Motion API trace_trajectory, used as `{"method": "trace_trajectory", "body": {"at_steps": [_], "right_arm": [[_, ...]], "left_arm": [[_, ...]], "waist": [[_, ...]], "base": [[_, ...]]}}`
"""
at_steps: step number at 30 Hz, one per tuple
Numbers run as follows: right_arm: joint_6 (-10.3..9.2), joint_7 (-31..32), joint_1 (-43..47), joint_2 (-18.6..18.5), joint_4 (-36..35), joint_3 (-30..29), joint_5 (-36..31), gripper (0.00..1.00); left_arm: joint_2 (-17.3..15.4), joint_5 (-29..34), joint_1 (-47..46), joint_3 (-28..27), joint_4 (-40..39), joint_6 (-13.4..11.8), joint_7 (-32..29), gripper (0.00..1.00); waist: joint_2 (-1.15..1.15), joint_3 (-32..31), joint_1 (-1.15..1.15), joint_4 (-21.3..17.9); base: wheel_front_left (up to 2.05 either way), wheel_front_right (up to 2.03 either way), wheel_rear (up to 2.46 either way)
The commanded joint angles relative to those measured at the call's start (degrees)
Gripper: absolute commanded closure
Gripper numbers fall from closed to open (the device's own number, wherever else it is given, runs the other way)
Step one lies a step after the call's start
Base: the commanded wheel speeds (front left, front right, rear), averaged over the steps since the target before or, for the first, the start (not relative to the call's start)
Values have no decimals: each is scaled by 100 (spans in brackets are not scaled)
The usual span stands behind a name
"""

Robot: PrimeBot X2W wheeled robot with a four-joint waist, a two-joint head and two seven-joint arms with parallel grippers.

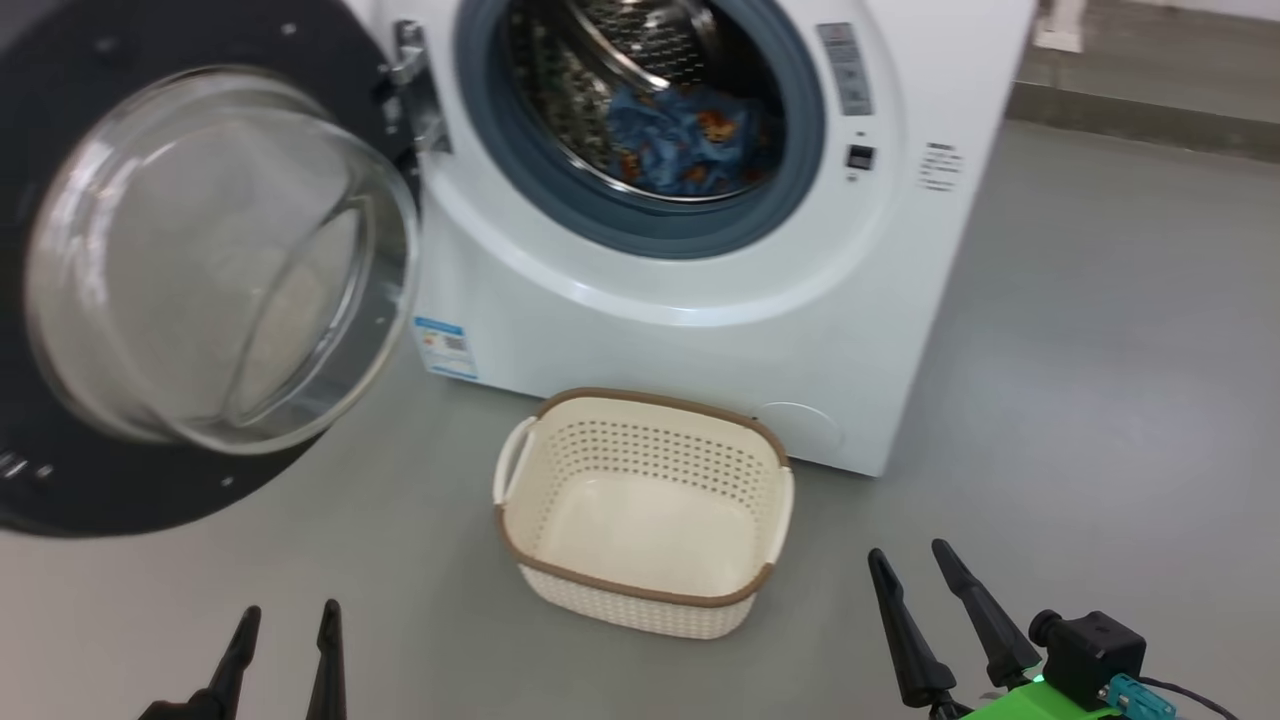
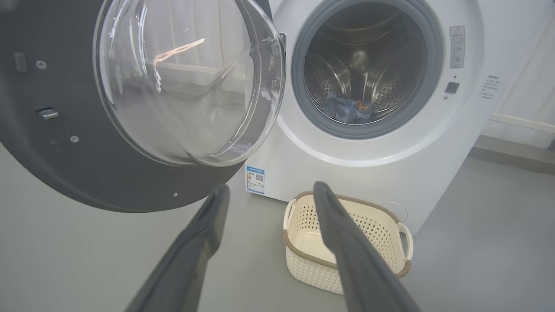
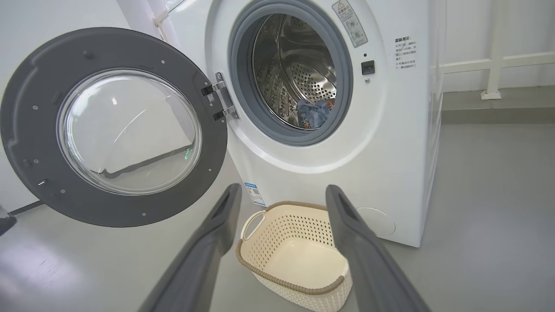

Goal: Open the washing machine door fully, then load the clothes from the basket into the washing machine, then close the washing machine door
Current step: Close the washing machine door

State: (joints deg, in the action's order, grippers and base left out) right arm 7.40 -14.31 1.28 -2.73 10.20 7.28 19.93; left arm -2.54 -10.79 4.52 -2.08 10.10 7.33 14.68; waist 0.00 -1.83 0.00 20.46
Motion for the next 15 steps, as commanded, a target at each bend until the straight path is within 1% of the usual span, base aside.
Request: {"method": "trace_trajectory", "body": {"at_steps": [1, 3, 4, 9, 15], "right_arm": [[9, -69, -98, -15, -149, 201, 32, 0], [9, -69, -113, -15, -167, 266, 47, 0], [9, -69, -143, -15, -165, 315, 41, 0], [9, -69, -330, -47, -118, 592, 88, 0], [9, -69, -647, -141, 16, 1013, 206, 0]], "left_arm": [[-77, 51, -94, -192, -165, 8, 32, 0], [-95, 50, -82, -209, -182, 9, 32, 0], [-96, 41, -77, -233, -203, 10, 32, 0], [-83, 26, -13, -343, -350, -15, 32, 0], [-62, -6, 128, -604, -583, -125, 32, 0]], "waist": [[0, -55, 0, 533], [0, -36, 0, 723], [0, -10, 0, 752], [0, 73, 0, 840], [0, 132, 0, 921]], "base": [[0, 0, 0], [0, 0, 0], [0, 0, 0], [0, 0, 0], [0, 0, 0]]}}
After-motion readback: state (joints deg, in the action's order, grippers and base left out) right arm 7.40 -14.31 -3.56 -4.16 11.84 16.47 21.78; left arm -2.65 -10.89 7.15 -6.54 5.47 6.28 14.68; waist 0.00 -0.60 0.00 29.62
